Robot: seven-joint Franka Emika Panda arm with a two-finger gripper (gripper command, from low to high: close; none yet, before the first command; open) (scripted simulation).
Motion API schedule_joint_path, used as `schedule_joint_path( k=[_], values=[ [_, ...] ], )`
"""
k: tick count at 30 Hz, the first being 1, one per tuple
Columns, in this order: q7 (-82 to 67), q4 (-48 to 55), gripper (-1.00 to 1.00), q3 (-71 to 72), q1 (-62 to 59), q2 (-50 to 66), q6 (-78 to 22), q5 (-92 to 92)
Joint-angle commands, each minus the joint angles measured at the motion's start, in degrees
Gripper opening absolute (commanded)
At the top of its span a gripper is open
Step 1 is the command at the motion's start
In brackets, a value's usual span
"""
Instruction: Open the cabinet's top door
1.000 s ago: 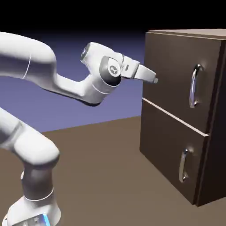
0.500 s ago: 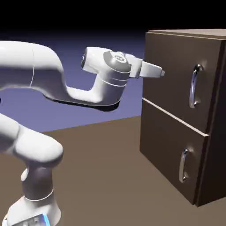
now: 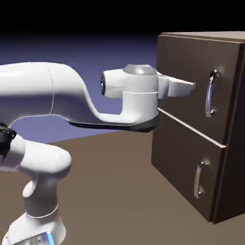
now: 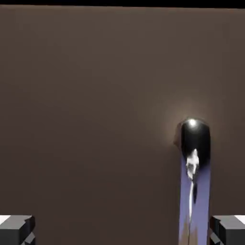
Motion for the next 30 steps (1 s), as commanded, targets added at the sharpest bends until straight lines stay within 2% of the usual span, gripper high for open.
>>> schedule_joint_path(
  k=[1,8,10,16,17,30],
  values=[
    [1.8,0.5,0.0,-1.0,0.8,-0.3,-0.1,-2.5],
    [14.5,3.8,0.0,-7.7,6.7,-2.7,-0.6,-19.9],
    [14.6,3.8,0.0,-7.8,6.8,-2.8,-0.6,-20.1],
    [15.0,11.4,0.0,-14.0,17.2,0.2,-1.9,-21.0],
    [15.0,11.4,-1.0,-14.0,17.2,0.2,-1.9,-21.0],
    [17.9,-6.3,-1.0,4.9,-7.7,3.2,-11.7,-11.2]
  ],
)
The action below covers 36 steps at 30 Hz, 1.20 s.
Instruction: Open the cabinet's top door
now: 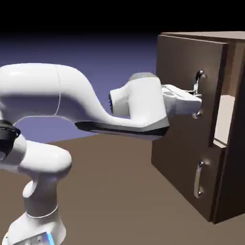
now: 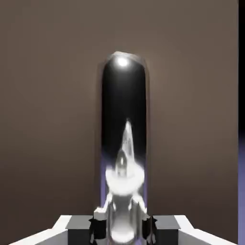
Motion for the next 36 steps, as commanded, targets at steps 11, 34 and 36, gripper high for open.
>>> schedule_joint_path(
  k=[11,34,36],
  values=[
    [-7.2,-16.6,-1.0,22.0,-21.1,-7.6,-9.4,20.9],
    [-25.0,-31.0,-1.0,65.9,-25.0,-26.7,-39.1,77.7],
    [-25.3,-30.2,-1.0,70.1,-24.2,-26.2,-42.7,82.1]
  ],
)
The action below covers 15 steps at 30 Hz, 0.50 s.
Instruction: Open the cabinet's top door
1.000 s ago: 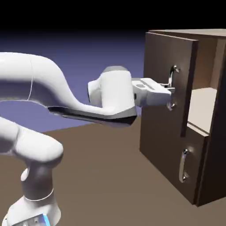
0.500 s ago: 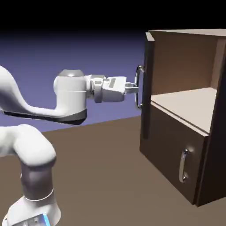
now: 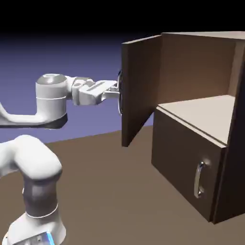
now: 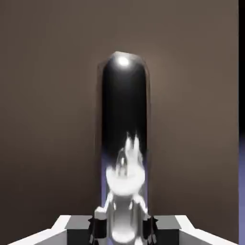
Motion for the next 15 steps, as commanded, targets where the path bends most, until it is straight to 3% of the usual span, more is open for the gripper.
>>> schedule_joint_path(
  k=[1,15],
  values=[
    [0.0,0.5,-1.0,2.1,0.3,0.4,-1.9,2.2],
    [2.7,19.2,-1.0,31.2,-8.1,14.3,-28.5,27.4]
  ],
)
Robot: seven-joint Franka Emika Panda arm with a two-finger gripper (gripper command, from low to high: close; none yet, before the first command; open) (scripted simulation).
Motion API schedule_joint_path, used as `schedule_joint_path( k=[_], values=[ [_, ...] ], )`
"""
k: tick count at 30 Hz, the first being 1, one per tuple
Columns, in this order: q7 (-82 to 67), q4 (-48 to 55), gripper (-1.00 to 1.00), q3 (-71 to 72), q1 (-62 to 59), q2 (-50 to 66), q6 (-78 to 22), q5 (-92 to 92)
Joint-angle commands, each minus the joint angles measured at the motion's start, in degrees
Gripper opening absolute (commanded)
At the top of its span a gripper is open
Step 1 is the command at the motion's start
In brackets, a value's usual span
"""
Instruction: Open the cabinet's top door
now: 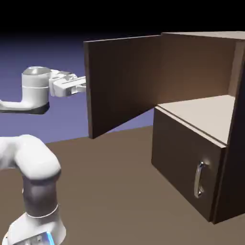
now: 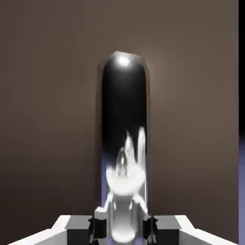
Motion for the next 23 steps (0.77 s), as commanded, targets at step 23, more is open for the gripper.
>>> schedule_joint_path(
  k=[23],
  values=[
    [-3.4,45.9,-1.0,35.0,-45.1,4.3,-33.1,16.6]
  ],
)
